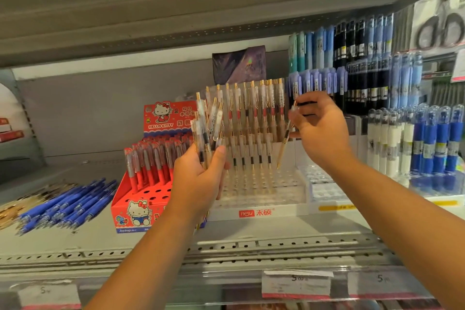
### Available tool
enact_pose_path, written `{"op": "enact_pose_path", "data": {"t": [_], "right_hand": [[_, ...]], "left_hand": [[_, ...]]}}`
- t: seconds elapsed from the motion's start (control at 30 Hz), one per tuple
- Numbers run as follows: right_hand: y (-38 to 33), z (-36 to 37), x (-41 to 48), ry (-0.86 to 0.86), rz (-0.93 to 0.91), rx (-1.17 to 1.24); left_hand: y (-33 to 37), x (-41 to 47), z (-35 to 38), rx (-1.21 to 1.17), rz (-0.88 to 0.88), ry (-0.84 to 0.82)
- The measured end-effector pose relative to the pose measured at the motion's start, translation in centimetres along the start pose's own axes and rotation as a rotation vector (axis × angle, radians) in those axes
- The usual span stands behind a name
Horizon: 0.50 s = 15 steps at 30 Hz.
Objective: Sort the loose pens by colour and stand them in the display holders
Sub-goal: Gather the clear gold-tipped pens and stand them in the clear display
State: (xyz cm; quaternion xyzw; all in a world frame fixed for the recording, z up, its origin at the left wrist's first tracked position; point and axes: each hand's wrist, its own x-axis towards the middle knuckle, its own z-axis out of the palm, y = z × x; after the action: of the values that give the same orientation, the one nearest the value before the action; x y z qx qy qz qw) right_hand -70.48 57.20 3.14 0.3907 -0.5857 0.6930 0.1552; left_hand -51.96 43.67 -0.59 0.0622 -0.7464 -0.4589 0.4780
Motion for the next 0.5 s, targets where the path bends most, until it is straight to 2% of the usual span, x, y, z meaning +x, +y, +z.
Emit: {"op": "enact_pose_path", "data": {"t": [0.5], "right_hand": [[0.9, 1.4, -0.4, -0.132, 0.06, -0.219]], "left_hand": [[-0.2, -0.2, -0.3, -0.001, -0.013, -0.048]]}}
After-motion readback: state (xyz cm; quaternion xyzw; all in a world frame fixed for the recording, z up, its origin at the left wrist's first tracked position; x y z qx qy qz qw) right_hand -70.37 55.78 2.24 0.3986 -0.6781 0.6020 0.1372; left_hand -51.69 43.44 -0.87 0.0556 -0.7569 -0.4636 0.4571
